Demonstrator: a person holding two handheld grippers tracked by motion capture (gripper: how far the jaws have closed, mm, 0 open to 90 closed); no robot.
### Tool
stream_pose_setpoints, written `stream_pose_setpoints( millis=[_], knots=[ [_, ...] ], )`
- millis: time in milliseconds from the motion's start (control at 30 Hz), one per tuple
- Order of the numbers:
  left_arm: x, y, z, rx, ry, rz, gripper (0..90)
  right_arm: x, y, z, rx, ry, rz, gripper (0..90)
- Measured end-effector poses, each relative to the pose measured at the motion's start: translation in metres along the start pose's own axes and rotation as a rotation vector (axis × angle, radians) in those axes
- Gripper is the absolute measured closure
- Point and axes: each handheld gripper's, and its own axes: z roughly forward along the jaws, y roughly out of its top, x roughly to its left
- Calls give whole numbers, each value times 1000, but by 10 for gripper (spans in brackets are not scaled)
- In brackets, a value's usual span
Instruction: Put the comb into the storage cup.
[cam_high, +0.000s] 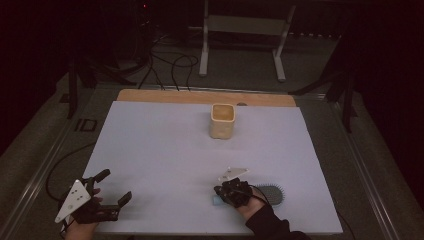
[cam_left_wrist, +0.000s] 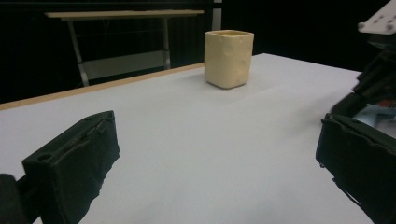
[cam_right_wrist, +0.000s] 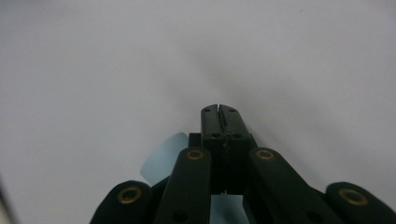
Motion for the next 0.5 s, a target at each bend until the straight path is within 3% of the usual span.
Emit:
stream_pose_setpoints(
  millis=[200, 500],
  knots=[
    [0, 0, 0, 0, 0, 2, 0, 6, -16, -12, 13, 43, -21, 899],
    [-1, 0, 1, 3, -1, -2, 0, 12, -35, -26, 25, 42, -16, 899]
  ],
)
